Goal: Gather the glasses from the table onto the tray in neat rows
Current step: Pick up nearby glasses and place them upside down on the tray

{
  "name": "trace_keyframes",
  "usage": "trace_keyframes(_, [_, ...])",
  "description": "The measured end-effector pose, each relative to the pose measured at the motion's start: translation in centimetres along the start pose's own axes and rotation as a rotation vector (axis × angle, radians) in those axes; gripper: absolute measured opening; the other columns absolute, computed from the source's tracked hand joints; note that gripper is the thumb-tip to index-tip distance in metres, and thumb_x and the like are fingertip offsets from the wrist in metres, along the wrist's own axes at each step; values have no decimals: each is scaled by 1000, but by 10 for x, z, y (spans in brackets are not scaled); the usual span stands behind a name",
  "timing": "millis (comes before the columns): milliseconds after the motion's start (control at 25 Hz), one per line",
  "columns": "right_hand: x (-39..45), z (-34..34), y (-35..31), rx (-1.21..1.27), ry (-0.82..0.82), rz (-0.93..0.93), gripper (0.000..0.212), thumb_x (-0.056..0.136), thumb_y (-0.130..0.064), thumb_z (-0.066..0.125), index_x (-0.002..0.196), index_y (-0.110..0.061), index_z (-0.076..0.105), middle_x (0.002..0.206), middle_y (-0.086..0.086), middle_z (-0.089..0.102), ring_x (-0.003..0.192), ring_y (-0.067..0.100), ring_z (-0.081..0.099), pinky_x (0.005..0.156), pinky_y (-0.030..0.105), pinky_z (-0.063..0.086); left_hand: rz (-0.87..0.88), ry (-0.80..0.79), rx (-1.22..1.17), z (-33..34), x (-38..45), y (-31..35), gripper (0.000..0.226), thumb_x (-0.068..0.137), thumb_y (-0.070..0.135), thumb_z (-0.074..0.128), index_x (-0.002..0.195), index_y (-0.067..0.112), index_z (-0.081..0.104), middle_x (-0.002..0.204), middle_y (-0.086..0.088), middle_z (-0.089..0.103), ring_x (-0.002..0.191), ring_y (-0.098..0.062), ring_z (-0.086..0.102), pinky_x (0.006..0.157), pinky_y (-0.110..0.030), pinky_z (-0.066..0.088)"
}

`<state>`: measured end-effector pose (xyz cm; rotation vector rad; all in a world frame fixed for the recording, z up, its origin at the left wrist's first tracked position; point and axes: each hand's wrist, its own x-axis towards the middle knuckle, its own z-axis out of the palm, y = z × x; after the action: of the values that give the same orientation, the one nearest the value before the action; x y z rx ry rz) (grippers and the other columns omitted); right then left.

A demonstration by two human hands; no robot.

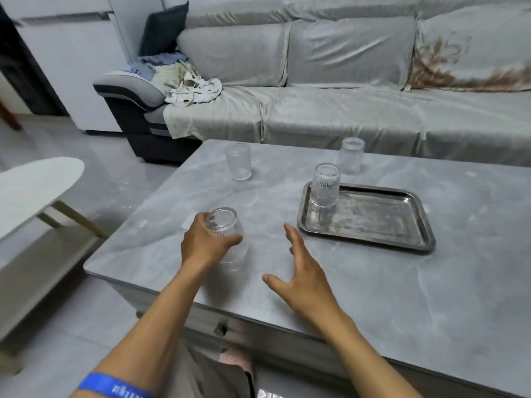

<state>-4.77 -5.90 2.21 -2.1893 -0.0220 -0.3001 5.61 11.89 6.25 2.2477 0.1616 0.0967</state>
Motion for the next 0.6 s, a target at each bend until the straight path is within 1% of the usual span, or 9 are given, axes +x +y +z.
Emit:
trace_keyframes(120, [14,-3,-18,-67,42,-145,111,74,-34,75,148,-52,-7,162,-19,10,145,4,20,104,29,41,253,-66,-72,1,-18,34,70,47,47,81,109,40,50,102,16,65,93,-13,63,75,-35,51])
trace_keyframes(160, [19,-9,-23,-82,97,-186,110,74,-34,76,149,-51,-4,162,-15,16,143,5,26,100,31,45,333,-106,-114,3,-27,49,69,47,48,81,108,43,50,99,19,66,90,-6,63,72,-32,53])
trace_keyframes(240, [31,-26,-23,-39,275,-227,100,72,-34,78,149,-42,15,152,-10,37,130,9,47,90,30,52,455,-202,-212,9,-37,79,68,48,46,83,109,45,53,98,25,67,88,1,62,67,-23,53])
trace_keyframes(320, [39,-52,-13,-4,446,-195,89,66,-39,81,139,-40,30,136,-11,53,111,11,61,80,34,56,534,-422,-337,19,-28,102,63,55,43,83,113,44,57,104,25,67,94,0,62,69,-15,52])
trace_keyframes(400, [46,-79,4,85,548,-87,85,60,-43,85,128,-45,35,123,-21,56,95,8,67,73,39,58,480,-680,-494,39,-8,112,52,66,36,78,116,39,62,111,15,70,104,-6,64,79,-22,53])
trace_keyframes(440, [51,-94,17,131,583,-43,84,59,-42,86,125,-47,35,119,-26,54,90,6,68,71,40,58,392,-687,-541,57,4,113,45,71,31,75,115,35,65,111,9,71,106,-10,64,83,-26,51])
trace_keyframes(480, [57,-109,32,151,616,-8,83,59,-41,87,124,-49,35,118,-29,53,88,6,68,71,41,58,289,-611,-556,75,16,111,39,75,25,71,113,31,66,107,6,73,105,-14,65,83,-28,49])
trace_keyframes(560, [74,-135,64,106,663,52,83,61,-39,86,126,-50,35,121,-24,54,90,12,68,74,45,57,148,-375,-381,113,40,99,34,81,16,66,115,21,66,107,-1,71,103,-21,65,82,-31,47])
trace_keyframes(600, [85,-146,81,57,667,74,84,62,-38,86,127,-50,35,124,-18,55,96,19,67,78,46,56,128,-326,-231,132,49,90,36,82,16,65,118,17,64,108,-4,70,101,-23,64,84,-33,47])
